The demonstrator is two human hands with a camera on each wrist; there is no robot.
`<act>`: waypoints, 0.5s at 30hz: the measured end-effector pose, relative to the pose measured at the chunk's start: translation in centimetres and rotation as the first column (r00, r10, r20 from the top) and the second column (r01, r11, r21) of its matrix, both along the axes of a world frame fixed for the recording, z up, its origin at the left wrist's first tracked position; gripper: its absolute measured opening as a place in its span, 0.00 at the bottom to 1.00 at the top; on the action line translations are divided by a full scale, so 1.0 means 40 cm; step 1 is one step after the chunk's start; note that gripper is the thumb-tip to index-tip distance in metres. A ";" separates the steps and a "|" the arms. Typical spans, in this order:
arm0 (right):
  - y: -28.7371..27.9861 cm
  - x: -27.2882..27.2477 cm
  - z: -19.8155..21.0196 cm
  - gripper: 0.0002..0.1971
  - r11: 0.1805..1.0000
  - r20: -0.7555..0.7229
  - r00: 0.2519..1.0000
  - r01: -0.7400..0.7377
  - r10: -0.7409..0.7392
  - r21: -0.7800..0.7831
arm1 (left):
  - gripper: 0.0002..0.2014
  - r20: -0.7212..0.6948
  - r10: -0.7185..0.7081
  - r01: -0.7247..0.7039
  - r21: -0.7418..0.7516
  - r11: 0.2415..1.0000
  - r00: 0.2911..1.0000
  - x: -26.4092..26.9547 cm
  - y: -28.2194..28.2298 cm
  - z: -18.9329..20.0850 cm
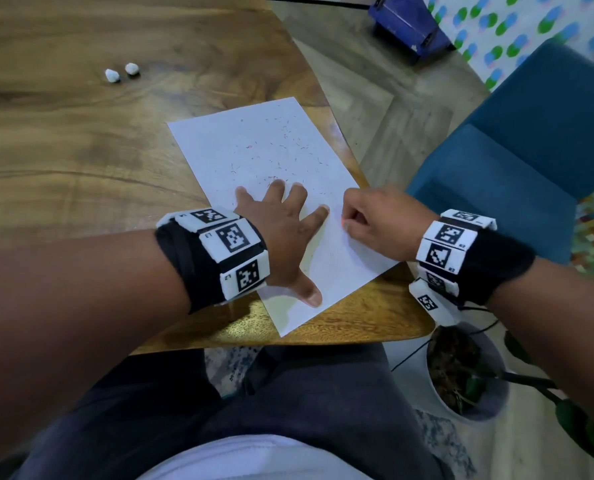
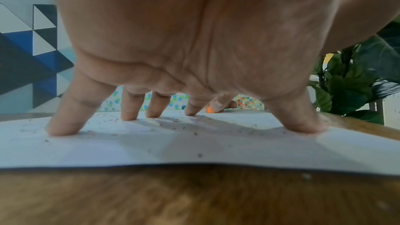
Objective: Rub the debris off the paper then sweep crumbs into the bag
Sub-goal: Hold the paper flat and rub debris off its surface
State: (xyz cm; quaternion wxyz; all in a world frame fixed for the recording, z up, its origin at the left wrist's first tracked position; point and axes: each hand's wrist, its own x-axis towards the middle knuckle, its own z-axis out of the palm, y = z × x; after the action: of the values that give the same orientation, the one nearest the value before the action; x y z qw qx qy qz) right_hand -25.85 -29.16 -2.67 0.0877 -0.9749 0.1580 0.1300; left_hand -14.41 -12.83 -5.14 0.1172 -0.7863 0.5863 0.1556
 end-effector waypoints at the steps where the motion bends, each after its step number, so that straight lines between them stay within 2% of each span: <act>1: 0.013 -0.015 0.003 0.04 0.999 -0.011 0.999 -0.045 0.046 0.017 | 0.69 -0.001 0.002 -0.002 0.003 1.000 1.000 -0.001 0.000 0.001; 4: 0.059 -0.072 0.009 0.04 0.972 -0.059 0.975 -0.205 0.212 0.113 | 0.69 -0.001 0.010 -0.010 0.020 1.000 1.000 -0.002 -0.002 0.005; 7: 0.073 -0.088 0.010 0.04 0.941 -0.092 0.942 -0.310 0.324 0.136 | 0.69 0.000 0.005 -0.005 0.020 1.000 1.000 -0.003 -0.004 0.004; 9: 0.067 -0.067 0.011 0.05 0.944 -0.095 0.943 -0.307 0.319 0.116 | 0.69 0.002 0.001 -0.001 0.023 1.000 1.000 -0.003 -0.005 0.002; 13: 0.038 -0.003 0.010 0.05 0.979 -0.002 0.980 -0.201 0.201 0.045 | 0.69 0.005 -0.002 0.002 0.020 1.000 1.000 -0.002 -0.003 0.001; 15: 0.031 0.008 0.008 0.05 0.981 0.018 0.981 -0.191 0.191 0.012 | 0.69 0.003 -0.003 0.003 0.022 1.000 1.000 -0.002 -0.002 0.001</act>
State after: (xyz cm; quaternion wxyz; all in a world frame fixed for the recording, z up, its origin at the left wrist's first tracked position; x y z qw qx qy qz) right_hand -25.54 -27.94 -2.35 0.0830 -0.9860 0.0621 0.1309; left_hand -14.48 -12.90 -5.11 0.1270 -0.7843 0.5855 0.1609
